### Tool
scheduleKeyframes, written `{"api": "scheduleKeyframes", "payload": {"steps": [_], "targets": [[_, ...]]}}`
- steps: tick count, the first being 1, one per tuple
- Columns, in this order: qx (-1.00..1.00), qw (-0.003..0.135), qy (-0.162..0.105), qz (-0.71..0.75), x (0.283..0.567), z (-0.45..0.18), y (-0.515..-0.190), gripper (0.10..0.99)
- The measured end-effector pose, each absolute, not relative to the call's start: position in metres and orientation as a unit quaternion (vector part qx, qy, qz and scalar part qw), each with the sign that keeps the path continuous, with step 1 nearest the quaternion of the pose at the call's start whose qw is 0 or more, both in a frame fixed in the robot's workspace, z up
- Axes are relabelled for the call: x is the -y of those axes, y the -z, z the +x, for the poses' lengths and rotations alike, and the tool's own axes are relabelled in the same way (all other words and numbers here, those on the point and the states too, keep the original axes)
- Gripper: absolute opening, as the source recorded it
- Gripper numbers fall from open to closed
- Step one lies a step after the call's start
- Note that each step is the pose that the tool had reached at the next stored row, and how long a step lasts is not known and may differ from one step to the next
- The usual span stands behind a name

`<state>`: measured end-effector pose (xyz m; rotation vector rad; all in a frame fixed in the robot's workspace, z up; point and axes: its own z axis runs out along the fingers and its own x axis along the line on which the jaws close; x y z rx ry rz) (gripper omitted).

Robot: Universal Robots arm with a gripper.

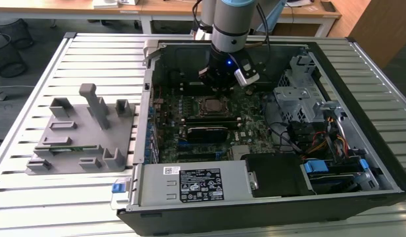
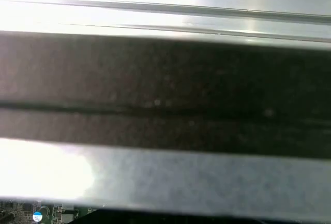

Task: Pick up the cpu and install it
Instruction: 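Install the first cpu locking lever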

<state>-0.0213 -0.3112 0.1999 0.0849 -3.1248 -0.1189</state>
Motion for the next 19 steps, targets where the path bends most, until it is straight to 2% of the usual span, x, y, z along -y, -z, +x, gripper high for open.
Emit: {"api": "scheduleKeyframes", "payload": {"steps": [11,19], "targets": [[0.999,0.007,0.022,0.027,0.3113,-0.0211,-0.1981,0.106],[0.999,0.008,0.025,0.027,0.3113,-0.0197,-0.196,0.106]]}}
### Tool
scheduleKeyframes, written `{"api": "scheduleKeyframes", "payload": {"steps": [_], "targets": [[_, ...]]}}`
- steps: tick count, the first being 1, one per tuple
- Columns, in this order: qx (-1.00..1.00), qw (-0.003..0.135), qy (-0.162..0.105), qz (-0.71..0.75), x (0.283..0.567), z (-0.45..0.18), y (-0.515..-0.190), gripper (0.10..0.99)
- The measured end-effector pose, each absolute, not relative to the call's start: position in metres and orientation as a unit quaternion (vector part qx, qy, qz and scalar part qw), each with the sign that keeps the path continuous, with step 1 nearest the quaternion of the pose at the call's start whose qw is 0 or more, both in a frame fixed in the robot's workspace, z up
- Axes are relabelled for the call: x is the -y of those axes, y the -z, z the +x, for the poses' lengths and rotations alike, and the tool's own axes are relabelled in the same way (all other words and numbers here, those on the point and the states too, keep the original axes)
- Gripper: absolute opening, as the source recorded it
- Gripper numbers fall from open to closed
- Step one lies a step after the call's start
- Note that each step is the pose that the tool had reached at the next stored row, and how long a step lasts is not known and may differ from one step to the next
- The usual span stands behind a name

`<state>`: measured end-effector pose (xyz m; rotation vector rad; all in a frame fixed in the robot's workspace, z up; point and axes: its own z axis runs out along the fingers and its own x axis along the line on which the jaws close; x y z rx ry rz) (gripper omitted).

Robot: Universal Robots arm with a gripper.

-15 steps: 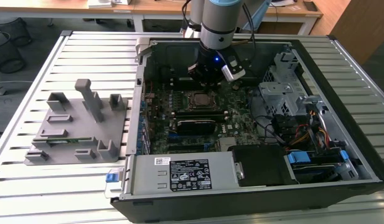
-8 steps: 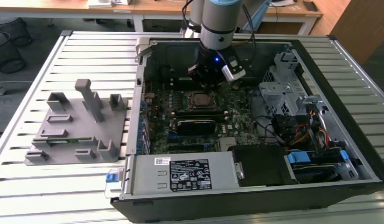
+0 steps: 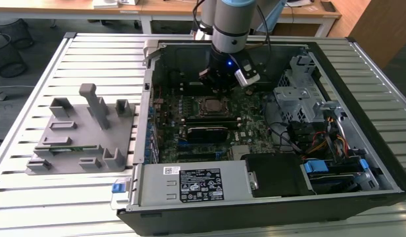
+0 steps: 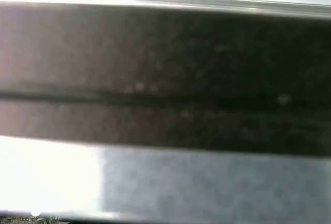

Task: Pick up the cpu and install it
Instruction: 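Install the first cpu locking lever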

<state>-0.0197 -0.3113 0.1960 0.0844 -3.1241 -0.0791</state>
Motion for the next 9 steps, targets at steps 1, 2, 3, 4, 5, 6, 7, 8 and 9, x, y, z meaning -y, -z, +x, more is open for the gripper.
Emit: {"api": "scheduleKeyframes", "payload": {"steps": [1,2,3,4,5,6,7,8,9], "targets": [[0.999,0.008,0.025,0.027,0.3113,-0.0194,-0.1956,0.106],[0.999,0.008,0.025,0.027,0.3112,-0.0192,-0.1955,0.106],[0.999,0.008,0.025,0.027,0.3113,-0.0191,-0.1955,0.106],[0.999,0.008,0.025,0.027,0.3113,-0.0189,-0.1955,0.106],[0.999,0.008,0.026,0.027,0.3114,-0.0189,-0.1955,0.106],[0.999,0.008,0.029,0.027,0.3114,-0.0188,-0.1955,0.106],[0.999,0.008,0.033,0.027,0.3121,-0.0192,-0.1961,0.106],[0.999,0.008,0.039,0.027,0.312,-0.0191,-0.196,0.106],[0.999,0.007,0.046,0.027,0.3112,-0.0188,-0.1953,0.106]]}}
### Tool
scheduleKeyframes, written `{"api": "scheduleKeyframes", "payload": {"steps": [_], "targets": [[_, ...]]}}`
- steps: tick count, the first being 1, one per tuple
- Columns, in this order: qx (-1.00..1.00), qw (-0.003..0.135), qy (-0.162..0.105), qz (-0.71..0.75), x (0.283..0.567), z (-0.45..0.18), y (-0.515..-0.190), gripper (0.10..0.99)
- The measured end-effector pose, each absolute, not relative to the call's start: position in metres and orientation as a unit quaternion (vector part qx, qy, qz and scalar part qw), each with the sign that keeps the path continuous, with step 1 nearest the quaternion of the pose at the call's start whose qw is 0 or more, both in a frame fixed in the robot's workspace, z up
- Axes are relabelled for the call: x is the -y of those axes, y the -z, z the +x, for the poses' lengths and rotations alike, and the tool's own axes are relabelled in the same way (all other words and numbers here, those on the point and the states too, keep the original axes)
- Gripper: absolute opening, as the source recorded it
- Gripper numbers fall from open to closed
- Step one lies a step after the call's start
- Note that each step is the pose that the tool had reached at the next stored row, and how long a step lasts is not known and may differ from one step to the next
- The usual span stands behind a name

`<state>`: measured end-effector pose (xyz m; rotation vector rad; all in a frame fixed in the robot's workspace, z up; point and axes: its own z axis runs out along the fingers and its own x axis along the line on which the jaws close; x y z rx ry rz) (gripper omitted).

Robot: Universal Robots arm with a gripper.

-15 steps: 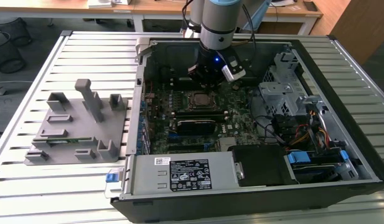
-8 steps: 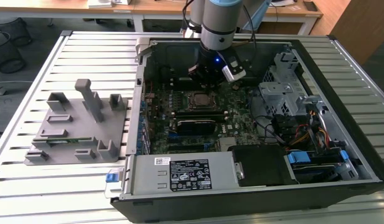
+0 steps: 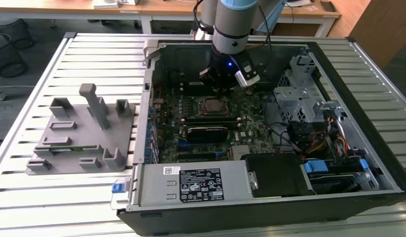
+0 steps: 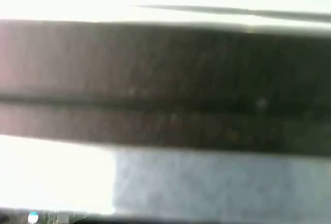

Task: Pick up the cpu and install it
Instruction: 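Install the first cpu locking lever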

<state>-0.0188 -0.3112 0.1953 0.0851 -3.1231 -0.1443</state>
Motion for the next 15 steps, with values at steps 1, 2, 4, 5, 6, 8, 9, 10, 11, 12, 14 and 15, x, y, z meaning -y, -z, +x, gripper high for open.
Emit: {"api": "scheduleKeyframes", "payload": {"steps": [1,2,4,5,6,8,9,10,11,12,14,15], "targets": [[0.998,0.006,0.053,0.027,0.311,-0.019,-0.195,0.106],[0.998,0.007,0.058,0.027,0.311,-0.019,-0.195,0.106],[0.997,0.006,0.07,0.027,0.311,-0.019,-0.195,0.106],[0.997,0.006,0.072,0.027,0.311,-0.019,-0.195,0.106],[0.997,0.006,0.073,0.027,0.311,-0.019,-0.196,0.106],[0.997,0.006,0.073,0.027,0.311,-0.019,-0.198,0.106],[0.997,0.006,0.073,0.027,0.311,-0.019,-0.2,0.106],[0.997,0.006,0.073,0.027,0.311,-0.019,-0.202,0.106],[0.997,0.006,0.073,0.027,0.311,-0.019,-0.204,0.106],[0.997,0.006,0.073,0.027,0.311,-0.019,-0.206,0.106],[0.997,0.006,0.073,0.027,0.311,-0.019,-0.207,0.106],[0.997,0.006,0.073,0.027,0.312,-0.019,-0.207,0.106]]}}
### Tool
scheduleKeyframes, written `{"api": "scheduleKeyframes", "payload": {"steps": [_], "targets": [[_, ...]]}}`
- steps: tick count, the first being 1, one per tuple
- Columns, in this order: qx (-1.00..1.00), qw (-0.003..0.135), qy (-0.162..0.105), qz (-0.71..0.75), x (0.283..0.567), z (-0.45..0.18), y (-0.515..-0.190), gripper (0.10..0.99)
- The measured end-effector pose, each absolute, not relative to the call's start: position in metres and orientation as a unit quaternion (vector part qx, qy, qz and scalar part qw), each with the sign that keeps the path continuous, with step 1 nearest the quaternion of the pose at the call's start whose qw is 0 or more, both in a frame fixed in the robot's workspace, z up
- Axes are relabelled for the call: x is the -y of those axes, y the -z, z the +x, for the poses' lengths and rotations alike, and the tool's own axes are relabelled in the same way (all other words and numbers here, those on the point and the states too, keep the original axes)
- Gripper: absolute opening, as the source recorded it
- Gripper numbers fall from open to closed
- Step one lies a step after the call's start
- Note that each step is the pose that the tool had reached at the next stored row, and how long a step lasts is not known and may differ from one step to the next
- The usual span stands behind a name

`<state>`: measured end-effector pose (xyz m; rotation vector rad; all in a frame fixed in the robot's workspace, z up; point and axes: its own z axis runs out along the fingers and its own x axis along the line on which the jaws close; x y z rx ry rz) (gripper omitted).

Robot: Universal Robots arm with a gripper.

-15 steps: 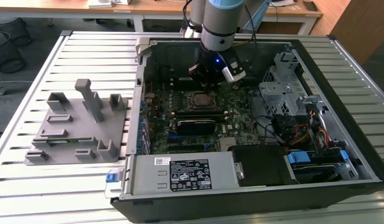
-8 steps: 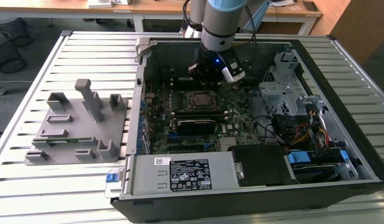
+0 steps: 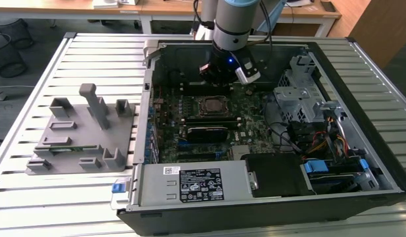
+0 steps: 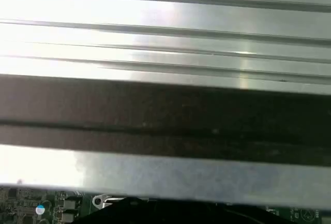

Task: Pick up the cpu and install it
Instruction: 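Install the first cpu locking lever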

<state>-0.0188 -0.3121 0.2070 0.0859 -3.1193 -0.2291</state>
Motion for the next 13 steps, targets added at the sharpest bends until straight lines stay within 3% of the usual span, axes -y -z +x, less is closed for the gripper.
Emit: {"api": "scheduleKeyframes", "payload": {"steps": [13], "targets": [[0.997,0.006,0.073,0.027,0.3228,-0.0188,-0.2071,0.106]]}}
